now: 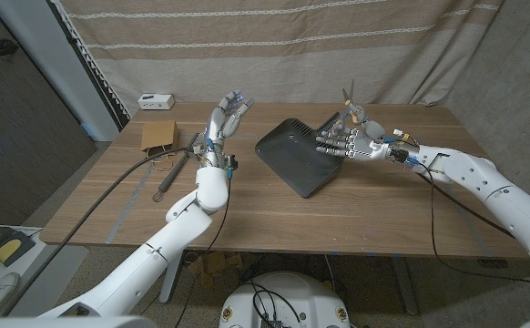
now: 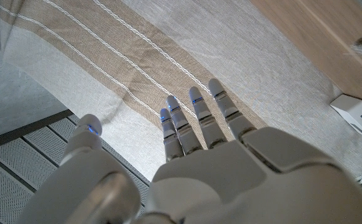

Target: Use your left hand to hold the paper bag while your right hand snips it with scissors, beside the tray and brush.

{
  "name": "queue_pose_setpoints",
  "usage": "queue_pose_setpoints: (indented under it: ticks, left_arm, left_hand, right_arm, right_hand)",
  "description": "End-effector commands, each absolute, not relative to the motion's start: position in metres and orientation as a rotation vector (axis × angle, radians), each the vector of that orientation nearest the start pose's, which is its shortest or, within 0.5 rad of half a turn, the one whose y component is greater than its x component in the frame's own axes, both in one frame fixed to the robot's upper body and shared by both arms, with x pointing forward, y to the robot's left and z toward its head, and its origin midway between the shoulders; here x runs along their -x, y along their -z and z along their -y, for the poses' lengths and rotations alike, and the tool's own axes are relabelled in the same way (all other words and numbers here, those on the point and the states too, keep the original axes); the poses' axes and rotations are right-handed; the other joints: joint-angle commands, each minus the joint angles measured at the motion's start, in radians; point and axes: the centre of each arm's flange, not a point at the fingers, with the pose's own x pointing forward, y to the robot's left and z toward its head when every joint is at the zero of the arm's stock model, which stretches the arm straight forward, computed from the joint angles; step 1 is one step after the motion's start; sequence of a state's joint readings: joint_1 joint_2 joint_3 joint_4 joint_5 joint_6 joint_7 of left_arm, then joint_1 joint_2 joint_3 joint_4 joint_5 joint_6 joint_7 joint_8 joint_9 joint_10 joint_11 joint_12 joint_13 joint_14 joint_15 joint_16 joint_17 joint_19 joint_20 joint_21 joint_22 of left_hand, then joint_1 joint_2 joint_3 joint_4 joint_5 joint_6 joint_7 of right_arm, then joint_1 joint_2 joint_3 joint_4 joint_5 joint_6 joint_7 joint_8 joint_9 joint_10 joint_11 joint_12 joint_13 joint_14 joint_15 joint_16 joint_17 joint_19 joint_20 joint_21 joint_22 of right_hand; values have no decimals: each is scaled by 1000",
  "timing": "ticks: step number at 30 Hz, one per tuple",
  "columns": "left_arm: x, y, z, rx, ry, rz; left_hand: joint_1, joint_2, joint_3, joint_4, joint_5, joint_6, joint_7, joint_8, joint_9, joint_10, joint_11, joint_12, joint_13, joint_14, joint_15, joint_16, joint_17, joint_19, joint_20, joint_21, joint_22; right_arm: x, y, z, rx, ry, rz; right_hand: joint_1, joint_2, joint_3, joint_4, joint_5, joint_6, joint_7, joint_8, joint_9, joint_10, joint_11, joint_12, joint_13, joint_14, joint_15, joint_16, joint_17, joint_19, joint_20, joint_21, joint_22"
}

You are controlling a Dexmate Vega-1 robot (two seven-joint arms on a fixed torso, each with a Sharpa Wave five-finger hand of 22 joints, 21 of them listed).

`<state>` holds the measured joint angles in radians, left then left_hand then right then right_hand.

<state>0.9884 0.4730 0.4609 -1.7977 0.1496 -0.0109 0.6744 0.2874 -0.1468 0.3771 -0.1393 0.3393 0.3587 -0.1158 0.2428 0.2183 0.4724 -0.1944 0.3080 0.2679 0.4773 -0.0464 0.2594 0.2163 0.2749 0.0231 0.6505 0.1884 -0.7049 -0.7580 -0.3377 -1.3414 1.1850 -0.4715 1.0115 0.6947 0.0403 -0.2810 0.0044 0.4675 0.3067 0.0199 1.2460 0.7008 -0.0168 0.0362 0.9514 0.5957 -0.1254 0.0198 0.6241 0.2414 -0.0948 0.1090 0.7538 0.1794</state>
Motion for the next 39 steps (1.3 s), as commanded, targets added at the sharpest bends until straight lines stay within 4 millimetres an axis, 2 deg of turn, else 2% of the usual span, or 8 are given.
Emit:
queue_pose_setpoints:
  ticks: [1,7,8,11,20,33,36,39]
  left_arm:
    - [-548,-10,-199,-434,-311,881]
    - [-548,-11,-202,-445,-316,878]
    - [-548,-12,-203,-447,-323,883]
    - [-547,-12,-205,-450,-345,897]
    - [-549,-11,-210,-457,-353,882]
    - [-546,-8,-221,-467,-376,862]
    - [-543,-6,-222,-472,-404,871]
    - [-540,-6,-224,-492,-412,876]
  left_hand:
    - [9,2,-1,-1,-2,6,4,-3,0,10,-2,-2,2,12,-136,3,3,5,0,-1,6]
    - [9,2,-1,-1,-2,4,3,-5,-2,10,-2,-4,3,31,-138,11,3,6,1,-3,6]
    - [6,7,-3,2,-3,3,3,-8,-4,80,2,20,7,94,-153,35,5,6,0,-8,7]
    - [7,10,-2,3,-3,16,-2,-5,-7,189,-6,58,15,175,-168,66,9,17,0,-12,6]
    - [11,6,-2,0,-3,15,-10,-8,-8,158,-13,42,18,145,-167,50,9,23,-1,-15,6]
    - [11,1,-8,-1,-4,-5,-38,-18,-9,28,5,-23,19,74,-158,12,5,22,3,-28,6]
    - [13,14,-4,3,-3,33,-52,-6,-9,105,-14,-5,6,218,-168,53,0,50,-14,-29,4]
    - [14,13,-4,2,-3,37,-50,-4,-9,112,-14,-4,4,229,-168,55,-1,50,-16,-31,4]
  right_arm:
    - [-584,9,294,-302,-1225,65]
    - [-581,15,289,-316,-1235,43]
    - [-580,15,289,-316,-1234,43]
    - [-579,16,290,-317,-1228,47]
    - [-577,16,290,-309,-1222,52]
    - [-573,16,288,-279,-1224,30]
    - [-574,17,288,-271,-1229,23]
    - [-575,16,287,-267,-1233,22]
  right_hand:
    - [-7,6,-6,4,4,-6,5,0,4,-7,1,6,6,-4,9,-7,-1,-2,-2,-3,1]
    - [-8,7,-6,4,5,-5,4,2,5,-7,1,7,9,-3,9,-8,-2,-1,-2,-6,1]
    - [-8,7,-6,4,5,-5,4,2,5,-7,1,7,9,-3,10,-8,-2,0,-1,-7,1]
    - [-9,7,-7,4,5,-5,5,2,5,-8,1,7,10,-3,11,-9,-2,0,-1,-8,1]
    - [-12,8,-8,4,5,-5,4,3,5,-7,3,8,14,-4,12,-12,-3,1,-1,-13,2]
    - [-17,8,-10,5,5,-4,7,5,5,-9,4,9,19,-2,13,-14,-4,3,1,-19,2]
    - [-18,8,-11,5,5,-5,7,5,6,-8,5,9,20,-2,13,-15,-4,3,1,-21,2]
    - [-19,9,-11,6,5,-5,6,6,6,-9,4,9,21,-2,13,-15,-4,4,1,-22,2]
